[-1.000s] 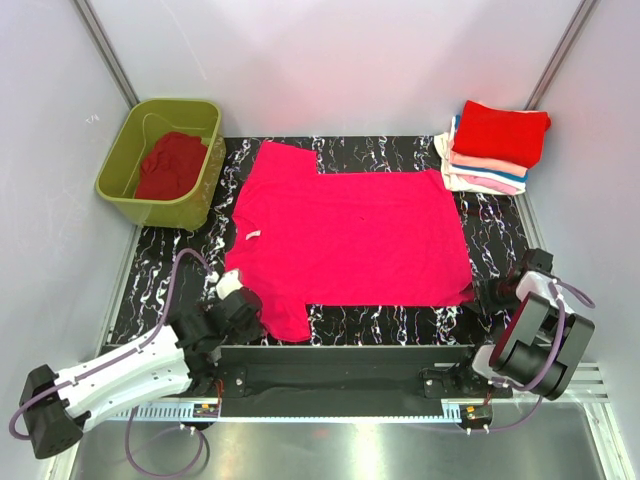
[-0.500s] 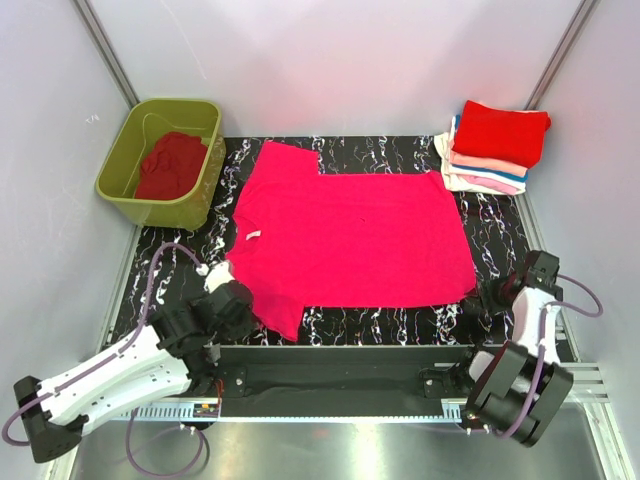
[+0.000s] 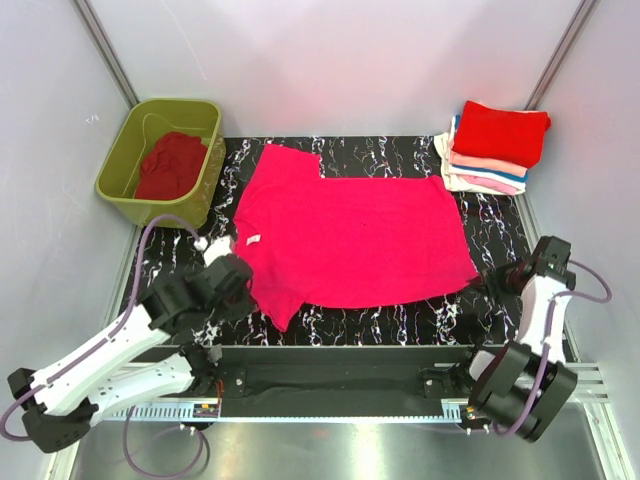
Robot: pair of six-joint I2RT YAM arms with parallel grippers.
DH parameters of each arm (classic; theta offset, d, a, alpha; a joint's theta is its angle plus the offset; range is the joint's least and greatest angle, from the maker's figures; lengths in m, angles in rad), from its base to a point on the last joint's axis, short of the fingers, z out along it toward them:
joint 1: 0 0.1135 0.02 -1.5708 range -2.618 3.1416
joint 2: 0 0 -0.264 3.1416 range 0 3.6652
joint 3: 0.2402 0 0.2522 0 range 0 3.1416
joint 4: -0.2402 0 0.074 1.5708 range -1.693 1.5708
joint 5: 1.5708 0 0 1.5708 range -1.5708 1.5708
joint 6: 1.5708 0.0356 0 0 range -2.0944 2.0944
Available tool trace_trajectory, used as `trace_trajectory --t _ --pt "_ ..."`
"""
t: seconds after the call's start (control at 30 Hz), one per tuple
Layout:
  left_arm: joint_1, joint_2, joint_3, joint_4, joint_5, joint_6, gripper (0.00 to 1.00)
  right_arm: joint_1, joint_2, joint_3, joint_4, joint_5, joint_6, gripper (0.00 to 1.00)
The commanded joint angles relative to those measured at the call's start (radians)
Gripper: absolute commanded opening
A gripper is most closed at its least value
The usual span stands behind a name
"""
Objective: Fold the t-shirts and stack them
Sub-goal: Fold the tshirt
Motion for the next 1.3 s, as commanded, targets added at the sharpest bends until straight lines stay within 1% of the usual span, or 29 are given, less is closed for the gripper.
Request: trace_trajectory --t 0.0,0.03,0.07,0.13,0.17,0.23,0.27,0.33,0.37,0.43,0.47,0.5,0.67,0.87,0.97,1.27 --pt "0.078 0.111 0.129 0.004 -0.023 0.161 0.03 0.002 0.093 0.086 0.052 -0.058 -0.014 0.00" --pt "0.104 0.134 0.149 0.016 -0.006 0.195 0.02 0.002 0.142 0.108 0.066 -0.076 -0.005 0.00" --pt "0.159 0.179 0.169 0.024 0.005 0.261 0.02 0.005 0.167 0.118 0.075 -0.077 0.003 0.00" --pt "0.216 0.223 0.215 0.061 0.049 0.324 0.02 0.013 0.231 0.148 0.103 -0.078 0.020 0.00" --pt "0.269 0.271 0.232 0.075 0.067 0.385 0.02 0.014 0.248 0.157 0.116 -0.081 0.025 0.00" --pt "0.311 0.326 0.280 0.105 0.110 0.442 0.03 0.028 0.306 0.178 0.158 -0.093 0.037 0.00" --pt "0.346 0.390 0.322 0.110 0.120 0.496 0.03 0.034 0.332 0.187 0.170 -0.096 0.040 0.00" --pt "0.372 0.456 0.367 0.115 0.132 0.546 0.03 0.050 0.407 0.223 0.192 -0.095 0.049 0.00" --pt "0.397 0.518 0.411 0.115 0.138 0.588 0.03 0.056 0.431 0.233 0.201 -0.098 0.051 0.00" --pt "0.417 0.572 0.450 0.121 0.166 0.638 0.03 0.077 0.494 0.272 0.215 -0.097 0.058 0.00" --pt "0.434 0.617 0.482 0.122 0.169 0.651 0.03 0.083 0.512 0.284 0.219 -0.098 0.063 0.00" --pt "0.443 0.638 0.497 0.124 0.175 0.662 0.03 0.091 0.546 0.308 0.224 -0.100 0.066 0.00" --pt "0.492 0.763 0.603 0.125 0.197 0.723 0.03 0.162 0.610 0.370 0.235 -0.061 0.091 0.00" --pt "0.536 0.889 0.737 0.075 0.155 0.801 0.03 0.174 0.702 0.430 0.245 -0.055 0.085 0.00" --pt "0.558 0.929 0.771 0.070 0.157 0.818 0.03 0.186 0.748 0.493 0.224 -0.057 0.077 0.00" --pt "0.589 1.040 0.869 0.064 0.158 0.857 0.03 0.228 0.830 0.592 0.198 -0.049 0.069 0.00"
